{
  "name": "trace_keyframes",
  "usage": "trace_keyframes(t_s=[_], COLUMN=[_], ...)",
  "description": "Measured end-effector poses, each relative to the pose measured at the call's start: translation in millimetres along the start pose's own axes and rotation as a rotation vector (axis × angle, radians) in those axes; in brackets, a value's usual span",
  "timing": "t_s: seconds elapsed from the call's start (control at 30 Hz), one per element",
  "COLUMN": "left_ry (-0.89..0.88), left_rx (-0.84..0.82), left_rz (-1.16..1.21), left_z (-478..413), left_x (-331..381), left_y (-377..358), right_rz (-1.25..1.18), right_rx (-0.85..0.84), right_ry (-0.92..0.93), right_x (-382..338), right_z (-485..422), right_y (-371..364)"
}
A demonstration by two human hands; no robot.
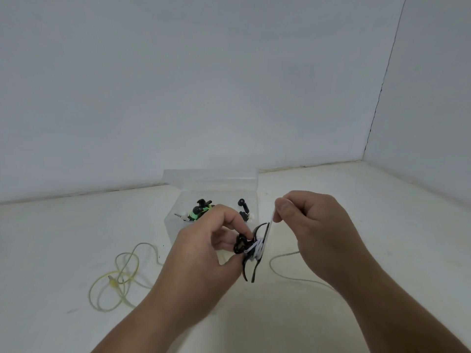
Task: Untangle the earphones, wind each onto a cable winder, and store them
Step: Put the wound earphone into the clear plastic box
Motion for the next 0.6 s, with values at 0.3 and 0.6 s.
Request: trace_keyframes(t_s=[0.3,0.6], left_ry=[-0.022,0.051], left_rx=[-0.097,0.072], left_rz=[0.369,0.503], left_z=[1.0,-4.1], left_x=[7.9,-1.1], left_y=[-0.4,10.9], right_rz=[-0.101,-0.147], right_rx=[-0.062,-0.342], right_ry=[-0.193,-0.206], right_x=[20.9,14.4], right_z=[4.4,13.8], right_y=[-9.9,-40.5])
Point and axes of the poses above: each hand's wrist, its own z-axis away from the middle knuckle, its own y-axis out of the back of the hand, x = y × z, the point moved 7 cm from there along -z, towards the middle knuckle, and after that the axes turned 13 degrees about y, right-handed, at the moved point
